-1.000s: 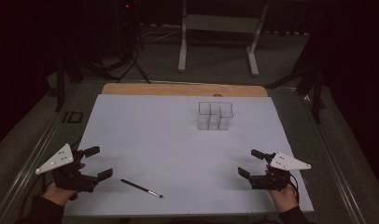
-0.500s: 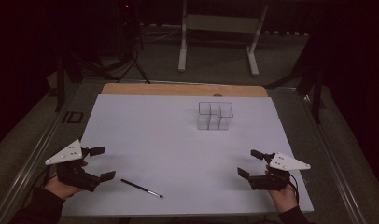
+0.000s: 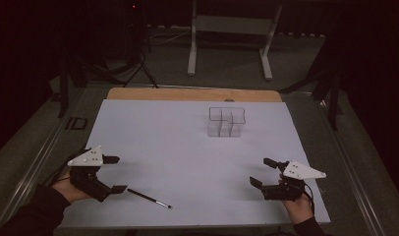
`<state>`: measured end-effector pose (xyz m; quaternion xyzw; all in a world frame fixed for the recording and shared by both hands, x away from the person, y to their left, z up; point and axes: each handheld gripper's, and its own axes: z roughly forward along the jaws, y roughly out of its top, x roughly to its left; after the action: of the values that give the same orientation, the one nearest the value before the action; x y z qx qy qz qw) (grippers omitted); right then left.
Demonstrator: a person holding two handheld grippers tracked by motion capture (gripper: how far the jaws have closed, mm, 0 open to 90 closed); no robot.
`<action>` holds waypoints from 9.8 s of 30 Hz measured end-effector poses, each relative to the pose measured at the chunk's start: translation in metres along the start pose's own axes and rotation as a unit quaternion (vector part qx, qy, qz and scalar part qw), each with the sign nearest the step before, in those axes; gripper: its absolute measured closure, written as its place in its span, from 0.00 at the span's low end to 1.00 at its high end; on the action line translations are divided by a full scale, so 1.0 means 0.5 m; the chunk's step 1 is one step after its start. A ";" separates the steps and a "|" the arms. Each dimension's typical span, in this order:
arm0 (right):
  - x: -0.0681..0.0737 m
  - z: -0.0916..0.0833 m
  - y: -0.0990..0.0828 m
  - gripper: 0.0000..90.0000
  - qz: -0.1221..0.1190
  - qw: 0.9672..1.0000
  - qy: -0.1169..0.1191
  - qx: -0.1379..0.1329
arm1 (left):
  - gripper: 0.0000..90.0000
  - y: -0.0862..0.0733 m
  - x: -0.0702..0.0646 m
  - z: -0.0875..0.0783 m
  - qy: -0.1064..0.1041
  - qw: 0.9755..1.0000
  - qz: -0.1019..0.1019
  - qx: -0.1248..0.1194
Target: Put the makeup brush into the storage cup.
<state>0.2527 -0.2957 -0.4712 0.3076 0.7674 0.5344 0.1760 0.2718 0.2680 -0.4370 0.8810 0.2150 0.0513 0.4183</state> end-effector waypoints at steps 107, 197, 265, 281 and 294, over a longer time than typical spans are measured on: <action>-0.004 0.002 -0.001 0.15 0.007 1.000 0.001 0.008 | 0.95 0.094 -0.054 0.213 -0.069 0.903 0.234 0.354; 0.022 -0.007 0.016 0.13 -0.012 1.000 0.001 -0.008 | 0.95 0.105 -0.091 0.242 0.063 0.978 -0.197 -0.040; 0.157 0.211 0.302 0.11 0.064 0.997 -0.032 0.014 | 0.95 0.096 -0.088 0.245 0.065 0.977 -0.194 -0.055; 0.181 0.283 0.282 0.23 0.135 0.989 -0.028 0.047 | 0.95 0.096 -0.091 0.240 0.068 0.977 -0.184 -0.079; 0.193 0.330 0.265 0.58 0.202 0.976 -0.003 0.081 | 0.96 0.095 -0.092 0.240 0.063 0.978 -0.182 -0.081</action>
<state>0.3167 -0.0828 -0.4032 0.4708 0.7295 0.4944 0.0412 0.2786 0.1361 -0.4742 0.7850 0.3930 0.0468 0.4766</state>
